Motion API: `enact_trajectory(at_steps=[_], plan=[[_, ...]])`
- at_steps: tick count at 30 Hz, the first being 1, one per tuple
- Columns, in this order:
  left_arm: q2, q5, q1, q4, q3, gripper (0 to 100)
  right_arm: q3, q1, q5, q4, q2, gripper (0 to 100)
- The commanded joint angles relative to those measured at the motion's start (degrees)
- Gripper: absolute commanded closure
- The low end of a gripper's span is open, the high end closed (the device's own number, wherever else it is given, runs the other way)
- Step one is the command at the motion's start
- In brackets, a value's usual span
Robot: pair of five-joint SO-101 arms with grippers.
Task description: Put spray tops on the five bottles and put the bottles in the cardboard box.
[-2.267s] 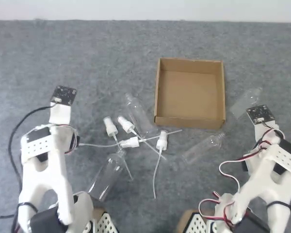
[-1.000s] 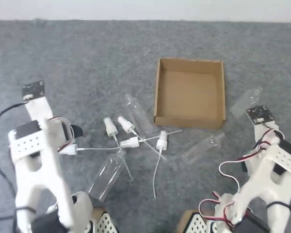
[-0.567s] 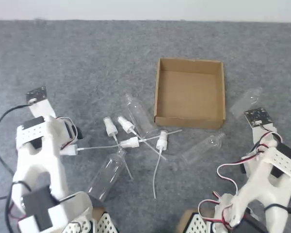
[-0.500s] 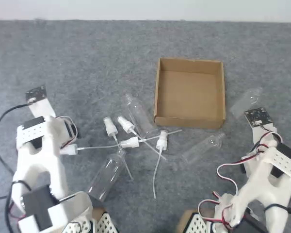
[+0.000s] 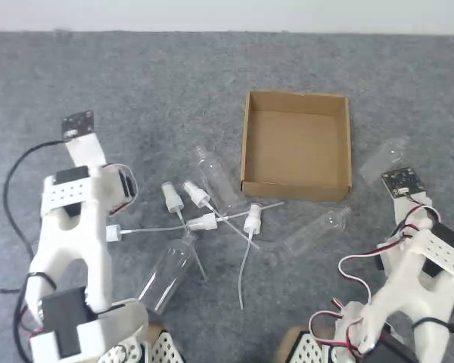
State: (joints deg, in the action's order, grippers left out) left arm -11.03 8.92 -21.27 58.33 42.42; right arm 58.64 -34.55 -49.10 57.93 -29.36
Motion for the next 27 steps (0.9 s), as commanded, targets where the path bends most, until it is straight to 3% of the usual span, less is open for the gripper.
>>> enact_trajectory(at_steps=[1, 9, 13, 18, 27], plan=[[-1.1, 0.0, -2.8, 7.2, -4.9, 79, 0.0, 0.1, -0.4, -0.9, -0.7, 99.1], [-0.4, -4.7, -11.9, 10.0, -4.1, 79, 2.8, 0.6, -0.4, -2.1, -1.3, 99.1], [-0.4, -6.3, -9.3, 7.6, 1.5, 79, 6.2, 0.4, -0.4, -7.7, -1.3, 99.1], [-0.4, -8.0, -6.6, -5.4, 11.5, 81, 7.4, 0.5, -0.4, -9.5, -1.4, 99.1], [-0.4, -10.0, -6.7, -4.9, 6.5, 87, 7.4, 0.4, -0.4, -9.5, -1.4, 99.1]])
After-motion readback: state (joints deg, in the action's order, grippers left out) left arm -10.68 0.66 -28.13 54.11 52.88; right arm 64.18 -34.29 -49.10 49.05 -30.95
